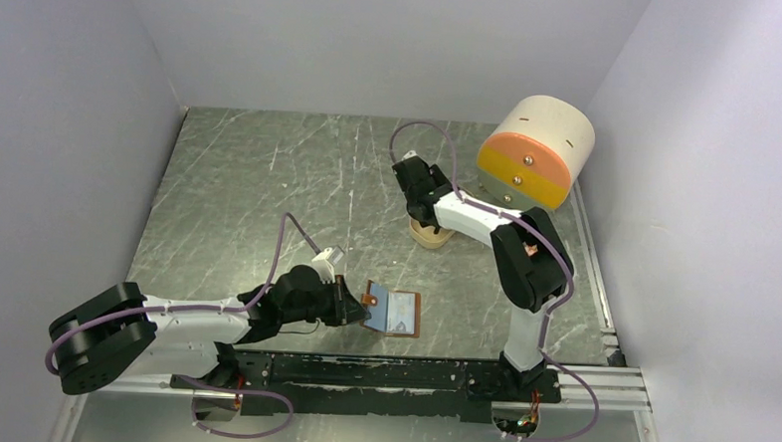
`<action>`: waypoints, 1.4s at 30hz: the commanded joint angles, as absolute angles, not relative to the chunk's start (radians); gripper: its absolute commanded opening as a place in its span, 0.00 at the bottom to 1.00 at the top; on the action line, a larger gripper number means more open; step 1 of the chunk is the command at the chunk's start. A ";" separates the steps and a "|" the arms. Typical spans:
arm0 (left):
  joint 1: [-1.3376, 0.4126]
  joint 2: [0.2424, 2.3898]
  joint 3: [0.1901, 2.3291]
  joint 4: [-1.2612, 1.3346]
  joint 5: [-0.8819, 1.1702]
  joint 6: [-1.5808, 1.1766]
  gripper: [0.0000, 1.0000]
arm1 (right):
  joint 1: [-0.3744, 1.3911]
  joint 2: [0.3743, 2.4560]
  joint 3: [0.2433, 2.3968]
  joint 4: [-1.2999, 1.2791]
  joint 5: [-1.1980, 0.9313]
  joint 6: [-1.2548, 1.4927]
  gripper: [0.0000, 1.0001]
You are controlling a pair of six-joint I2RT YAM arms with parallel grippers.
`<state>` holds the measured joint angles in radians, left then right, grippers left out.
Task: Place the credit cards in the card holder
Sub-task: Pick up the credit card from the storage box.
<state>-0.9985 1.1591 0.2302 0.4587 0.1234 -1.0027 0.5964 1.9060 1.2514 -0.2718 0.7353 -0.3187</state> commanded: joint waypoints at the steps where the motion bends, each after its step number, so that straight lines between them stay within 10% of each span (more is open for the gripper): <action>1: -0.996 1.149 0.224 0.480 0.108 -1.005 0.09 | 0.587 1.866 1.283 -0.284 0.737 -0.307 0.47; 25: -0.996 1.154 0.224 0.479 0.104 -1.020 0.09 | 0.647 1.821 1.373 -0.564 0.533 -0.139 0.08; 42: -0.982 1.163 0.238 0.333 -0.005 -1.142 0.09 | 0.754 1.517 1.159 -0.534 0.157 0.223 0.00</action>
